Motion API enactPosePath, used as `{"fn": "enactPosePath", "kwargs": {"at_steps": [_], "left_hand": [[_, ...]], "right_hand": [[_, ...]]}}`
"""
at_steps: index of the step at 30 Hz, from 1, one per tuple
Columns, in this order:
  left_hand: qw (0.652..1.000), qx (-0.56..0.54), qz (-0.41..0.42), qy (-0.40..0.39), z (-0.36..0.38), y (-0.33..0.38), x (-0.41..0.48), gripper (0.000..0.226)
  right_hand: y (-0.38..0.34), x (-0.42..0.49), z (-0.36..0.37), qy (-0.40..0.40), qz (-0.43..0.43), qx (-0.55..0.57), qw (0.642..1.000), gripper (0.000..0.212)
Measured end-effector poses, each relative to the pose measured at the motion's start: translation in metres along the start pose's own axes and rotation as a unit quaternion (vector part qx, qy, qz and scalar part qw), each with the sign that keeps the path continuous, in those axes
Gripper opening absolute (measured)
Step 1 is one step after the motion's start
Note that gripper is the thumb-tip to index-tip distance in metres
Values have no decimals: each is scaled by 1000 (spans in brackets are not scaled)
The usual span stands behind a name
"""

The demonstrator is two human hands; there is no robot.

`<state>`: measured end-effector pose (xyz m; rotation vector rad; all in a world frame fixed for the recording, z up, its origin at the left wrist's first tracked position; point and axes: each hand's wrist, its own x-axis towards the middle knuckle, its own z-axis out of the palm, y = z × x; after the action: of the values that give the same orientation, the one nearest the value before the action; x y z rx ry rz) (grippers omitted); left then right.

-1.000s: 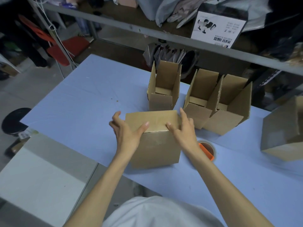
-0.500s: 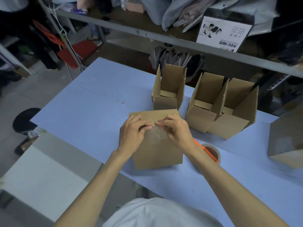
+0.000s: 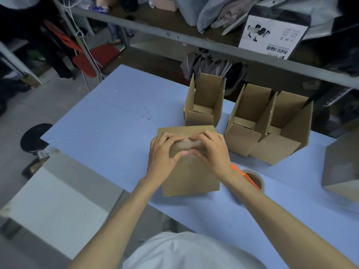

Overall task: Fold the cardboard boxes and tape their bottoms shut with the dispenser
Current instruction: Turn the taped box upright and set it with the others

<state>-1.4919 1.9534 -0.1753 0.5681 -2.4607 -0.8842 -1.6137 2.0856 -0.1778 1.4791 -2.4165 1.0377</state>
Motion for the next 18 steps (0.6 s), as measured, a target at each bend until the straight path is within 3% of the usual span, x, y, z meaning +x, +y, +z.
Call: {"fn": "enactPosePath", "kwargs": {"at_steps": [5, 8, 13, 18], "left_hand": [[999, 18, -1, -49, -4, -7, 0, 61], [993, 48, 31, -101, -8, -5, 0, 79], [997, -39, 5, -73, -13, 2, 2, 45], [993, -69, -4, -100, -23, 9, 7, 24]], "right_hand": [[8, -15, 0, -63, -66, -105, 990, 80], [11, -17, -3, -61, -55, -86, 993, 83], [-1, -16, 8, 13, -6, -115, 993, 61], [8, -32, 4, -4, -56, -131, 990, 99]]}}
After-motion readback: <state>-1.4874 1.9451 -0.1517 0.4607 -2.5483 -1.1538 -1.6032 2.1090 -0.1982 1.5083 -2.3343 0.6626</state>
